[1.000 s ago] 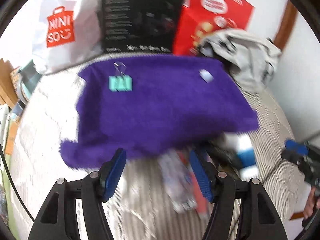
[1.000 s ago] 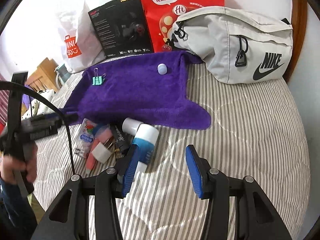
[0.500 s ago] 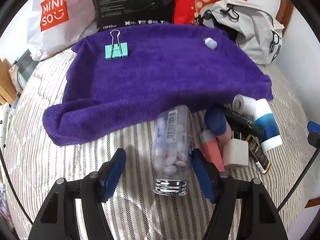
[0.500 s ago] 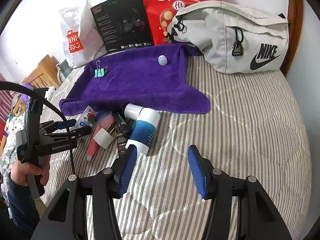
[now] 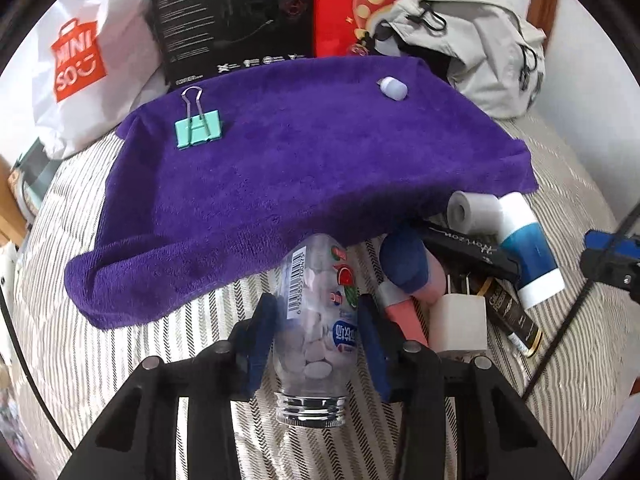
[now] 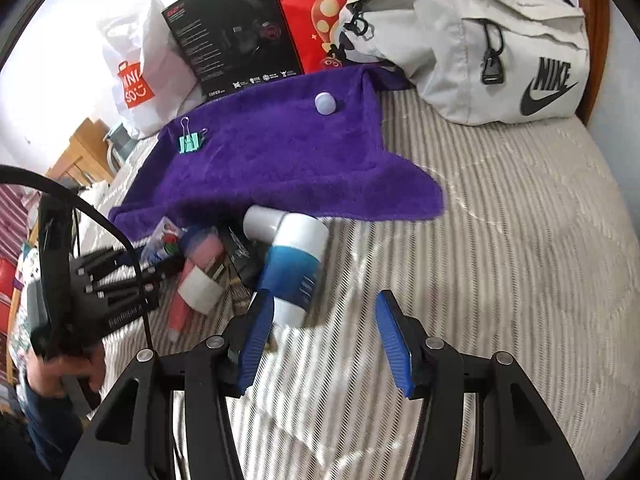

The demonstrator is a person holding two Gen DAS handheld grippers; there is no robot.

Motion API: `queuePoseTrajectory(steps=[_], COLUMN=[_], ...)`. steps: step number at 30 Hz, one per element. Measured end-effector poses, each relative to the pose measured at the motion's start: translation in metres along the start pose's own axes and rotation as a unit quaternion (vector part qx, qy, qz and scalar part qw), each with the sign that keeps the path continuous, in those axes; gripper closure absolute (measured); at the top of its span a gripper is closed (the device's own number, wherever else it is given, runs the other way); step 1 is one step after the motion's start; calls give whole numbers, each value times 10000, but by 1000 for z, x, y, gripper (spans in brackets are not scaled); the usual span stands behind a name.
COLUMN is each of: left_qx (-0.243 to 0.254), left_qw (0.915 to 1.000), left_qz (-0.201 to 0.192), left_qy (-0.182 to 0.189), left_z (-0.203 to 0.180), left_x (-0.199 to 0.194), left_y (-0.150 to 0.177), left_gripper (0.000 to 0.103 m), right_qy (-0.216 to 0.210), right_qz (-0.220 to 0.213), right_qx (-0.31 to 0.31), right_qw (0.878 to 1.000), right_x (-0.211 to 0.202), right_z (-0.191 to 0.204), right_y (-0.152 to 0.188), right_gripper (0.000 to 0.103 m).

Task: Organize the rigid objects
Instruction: 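Grasp the clear tablet bottle with the left gripper while the right gripper approaches the blue-and-white stick, then close the right gripper on the blue-and-white stick while the left gripper lifts the bottle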

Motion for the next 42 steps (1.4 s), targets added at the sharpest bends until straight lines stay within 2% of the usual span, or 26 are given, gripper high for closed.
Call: queuePoseTrajectory(steps=[6,9,13,19,25,26,27,28,29,37,42], left_qx=[58,69,81,92,110,123,119,114,116,106,66], left_qw=[10000,10000,9999,9999,9999,9999,9999,9999,9999,9999,9999], left_qz=[-10,-15,-41,-81,-74,-68,-67,-67,-69,-76,-92], left_qy=[36,29,46,99,84,84,88,85,82,74,33], left_z=[-1,-2,-1,1,1,1,1,1,0,1,0], left_x=[-2,-1,-1,-3,-3,-3,-3,-3,-3,-2,-2], left_y=[3,3,4,7,7,6,6,6,6,6,5], left_gripper=[63,63,63,63,63,63,63,63,63,63,63], right_qy=[-122,-8,119,720,1070,1106,1128,1161,1190,832,1002], right_qz=[17,119,248,204,206,194,171,127,99,251,143], right_qx=[143,263,107,-70,-210,-267,-308,-325,-329,-721,-709], right_qw=[9998,9996,9996,9972,9938,9933,9930,9926,9923,9936,9923], right_x=[22,39,53,43,50,49,48,47,45,41,42], right_z=[11,12,15,5,-2,-1,-1,-2,-5,-16,-12], right_y=[-14,-19,-14,-10,-13,-12,-10,-10,-10,-7,-6], right_gripper=[50,50,50,50,51,51,56,64,66,67,66])
Point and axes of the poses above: each gripper's, at about its wrist camera, not at the fingertips, and x roughly the way its jaws point, z to its left, y to its underside, the point moved 1 cm from there along x, roughly the way its jaws point, and after that the axes turned 3 degrees about x, right-handed, at the moved point
